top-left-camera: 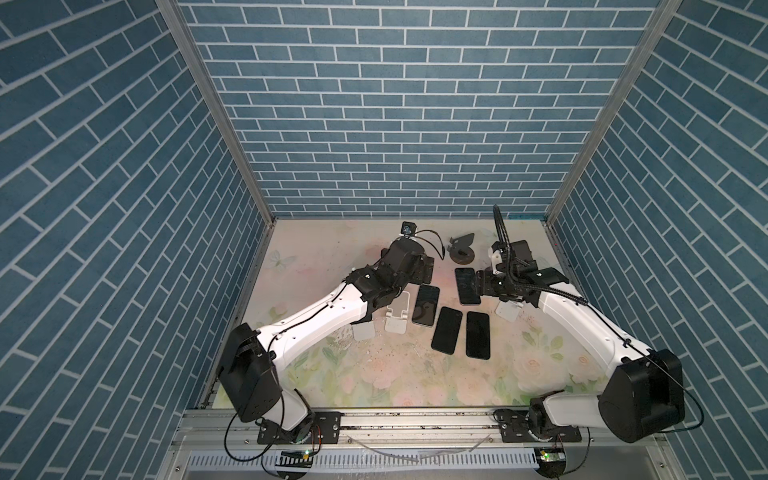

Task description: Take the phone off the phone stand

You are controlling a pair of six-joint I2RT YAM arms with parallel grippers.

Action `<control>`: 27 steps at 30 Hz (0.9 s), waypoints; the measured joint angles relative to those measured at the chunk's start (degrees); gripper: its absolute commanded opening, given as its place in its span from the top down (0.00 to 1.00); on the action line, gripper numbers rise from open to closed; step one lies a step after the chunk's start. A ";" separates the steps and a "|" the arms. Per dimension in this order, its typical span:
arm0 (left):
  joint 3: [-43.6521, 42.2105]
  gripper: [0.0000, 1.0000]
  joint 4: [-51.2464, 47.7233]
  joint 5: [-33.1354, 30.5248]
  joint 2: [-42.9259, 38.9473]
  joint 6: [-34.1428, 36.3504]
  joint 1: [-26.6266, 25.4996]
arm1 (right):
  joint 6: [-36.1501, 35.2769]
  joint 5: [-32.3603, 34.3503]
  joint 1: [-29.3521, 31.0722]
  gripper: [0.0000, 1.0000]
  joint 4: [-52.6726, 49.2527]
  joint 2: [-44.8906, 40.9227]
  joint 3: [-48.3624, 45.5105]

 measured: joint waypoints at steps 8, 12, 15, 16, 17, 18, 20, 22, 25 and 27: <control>-5.29 0.00 -0.81 -4.79 -7.98 1.27 0.07 | 2.23 1.36 4.76 0.26 0.44 2.71 2.73; -7.89 0.00 -2.23 -6.75 -11.80 1.27 0.63 | 3.04 1.92 7.82 0.25 0.96 5.18 4.94; -9.94 0.00 -3.76 -7.65 -14.97 0.94 1.84 | 3.74 2.14 10.27 0.25 1.03 7.54 6.73; -10.58 0.00 -4.22 -7.89 -15.93 0.76 2.29 | 4.07 2.25 11.13 0.25 1.01 8.44 7.50; -11.13 0.00 -4.76 -8.15 -16.85 0.59 2.67 | 4.17 2.34 11.91 0.25 0.98 9.31 8.22; -11.50 0.00 -5.22 -8.48 -17.57 0.52 2.97 | 4.35 2.38 12.68 0.25 1.01 10.08 8.92; -12.09 0.00 -6.43 -9.25 -18.93 0.33 3.50 | 4.50 2.67 14.27 0.24 0.79 11.67 10.60; -12.55 0.00 -7.41 -9.70 -19.96 0.20 3.93 | 4.52 2.84 15.67 0.22 0.66 13.09 12.41; -13.66 0.00 -8.57 -9.94 -21.38 0.13 4.76 | 4.70 3.17 17.49 0.20 0.33 14.84 14.95; -14.82 0.00 -9.33 -10.03 -22.45 0.09 5.66 | 5.07 3.30 18.58 0.18 0.17 16.09 16.70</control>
